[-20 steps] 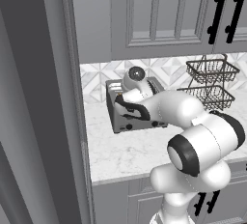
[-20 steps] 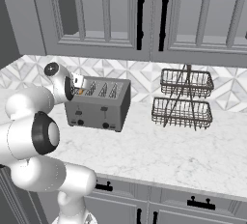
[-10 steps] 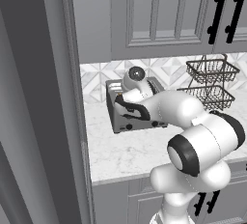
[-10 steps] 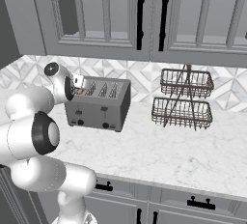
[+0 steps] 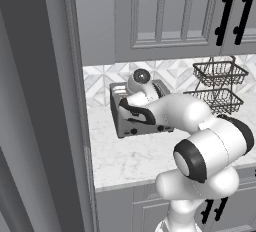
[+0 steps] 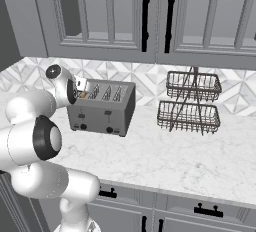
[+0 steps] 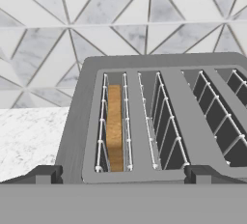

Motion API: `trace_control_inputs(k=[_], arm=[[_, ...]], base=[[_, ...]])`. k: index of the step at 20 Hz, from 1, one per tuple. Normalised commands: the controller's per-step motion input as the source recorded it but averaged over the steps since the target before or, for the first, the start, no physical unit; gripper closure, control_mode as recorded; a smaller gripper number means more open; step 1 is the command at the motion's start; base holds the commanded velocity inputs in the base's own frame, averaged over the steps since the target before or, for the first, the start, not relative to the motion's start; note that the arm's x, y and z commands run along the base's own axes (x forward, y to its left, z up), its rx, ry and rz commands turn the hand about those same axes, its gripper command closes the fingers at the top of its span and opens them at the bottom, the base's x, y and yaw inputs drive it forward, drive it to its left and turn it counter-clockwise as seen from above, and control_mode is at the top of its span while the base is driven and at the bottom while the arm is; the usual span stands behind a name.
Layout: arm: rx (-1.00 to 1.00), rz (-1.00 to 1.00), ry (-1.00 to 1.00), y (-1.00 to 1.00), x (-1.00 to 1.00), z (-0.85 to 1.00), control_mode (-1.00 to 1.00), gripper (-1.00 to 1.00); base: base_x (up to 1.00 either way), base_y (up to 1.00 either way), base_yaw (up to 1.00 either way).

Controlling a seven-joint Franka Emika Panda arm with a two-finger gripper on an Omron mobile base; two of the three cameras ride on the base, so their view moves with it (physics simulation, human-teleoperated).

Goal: Start the toaster. Once the lever pops up, take the bread to the plate on the dining counter.

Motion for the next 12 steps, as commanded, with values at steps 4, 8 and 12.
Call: trace_control_inputs(k=[4,8,12], arm=[[0.0,0.0,0.0,0.0,0.0,0.0,-1.0,-1.0],[0.0,0.0,0.0,0.0,0.0,0.0,-1.0,-1.0],[0.0,0.0,0.0,0.0,0.0,0.0,-1.0,-1.0]], base=[[0.0,0.0,0.0],[0.0,0.0,0.0],[0.0,0.0,0.0]])
